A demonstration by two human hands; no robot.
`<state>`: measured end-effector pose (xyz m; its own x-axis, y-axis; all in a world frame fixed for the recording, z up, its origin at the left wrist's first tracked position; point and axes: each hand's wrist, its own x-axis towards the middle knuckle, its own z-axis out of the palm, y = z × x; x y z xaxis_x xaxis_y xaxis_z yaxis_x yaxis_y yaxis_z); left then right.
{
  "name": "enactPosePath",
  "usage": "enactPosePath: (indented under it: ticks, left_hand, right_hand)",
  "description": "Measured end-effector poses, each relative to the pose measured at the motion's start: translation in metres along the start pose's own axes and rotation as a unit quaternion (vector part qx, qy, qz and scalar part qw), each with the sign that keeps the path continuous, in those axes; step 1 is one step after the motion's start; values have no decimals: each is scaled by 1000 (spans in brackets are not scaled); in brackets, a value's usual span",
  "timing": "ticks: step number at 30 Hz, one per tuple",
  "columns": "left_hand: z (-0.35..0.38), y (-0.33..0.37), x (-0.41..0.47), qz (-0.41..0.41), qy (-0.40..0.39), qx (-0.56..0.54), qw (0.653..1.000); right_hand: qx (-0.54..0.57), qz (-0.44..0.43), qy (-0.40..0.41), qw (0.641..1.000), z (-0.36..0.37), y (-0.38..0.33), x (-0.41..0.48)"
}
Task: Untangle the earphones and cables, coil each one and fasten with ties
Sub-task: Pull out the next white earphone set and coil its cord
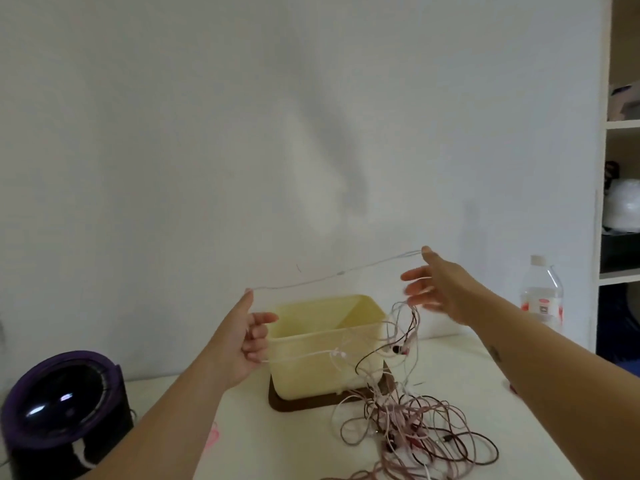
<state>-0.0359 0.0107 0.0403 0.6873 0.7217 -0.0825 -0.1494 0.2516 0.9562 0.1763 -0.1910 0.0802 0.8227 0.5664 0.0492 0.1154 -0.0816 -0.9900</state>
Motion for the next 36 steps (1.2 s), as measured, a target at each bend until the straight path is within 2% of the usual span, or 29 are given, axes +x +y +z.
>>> enactPosePath:
  ticks: [1,3,4,5,7,9,12,14,17,19,21,24,27,30,33,36]
  left_hand:
    - [-3,1,0,36,21,108,993]
    - [-6,2,-4,120,75,329,933]
    - [-7,2,-6,157,94,400,898]
    - [-8,1,-7,185,98,432,877]
    - [-9,-4,-8,192,80,450,868]
    - [-7,-8,-8,169,55,452,874]
    - [1,-9,-4,133,28,459,878]
    - [6,-10,-3,114,11,502,857]
    - [8,-19,-4,82,-55,607,789]
    - [4,-28,-5,71,-107,633,763]
    - [-1,-36,-4,69,-135,646,748]
    - [-3,-38,-5,61,-146,632,759]
    - [5,-30,-10,67,-107,615,778]
    - [12,-22,-11,111,-43,556,823]
    - [20,-10,-13,166,-6,462,871]
    - [34,13,-15,211,-7,291,933]
  right_hand:
    - [-71,-55,63,994,0,-2,0]
    - [-190,-165,177,951,-3,-4,2]
    - [-206,-208,213,932,-5,-5,3]
    - [-192,-242,230,923,-7,-6,2]
    - [-129,-291,213,924,-4,-11,-1]
    - [-93,-324,153,929,4,-17,-3]
    - [-76,-374,91,920,15,-30,-7]
    - [-89,-401,68,909,18,-44,-10]
    - [-101,-445,108,883,18,-66,-19]
    - [-105,-488,179,848,16,-75,-22]
    - [-115,-506,187,834,13,-79,-23]
    - [-146,-468,130,862,10,-79,-24]
    - [-153,-456,111,870,10,-74,-22]
    - [-137,-420,67,895,13,-73,-24]
    - [-98,-326,-76,937,15,-77,-31]
    - [-171,-253,-146,941,16,-76,-34]
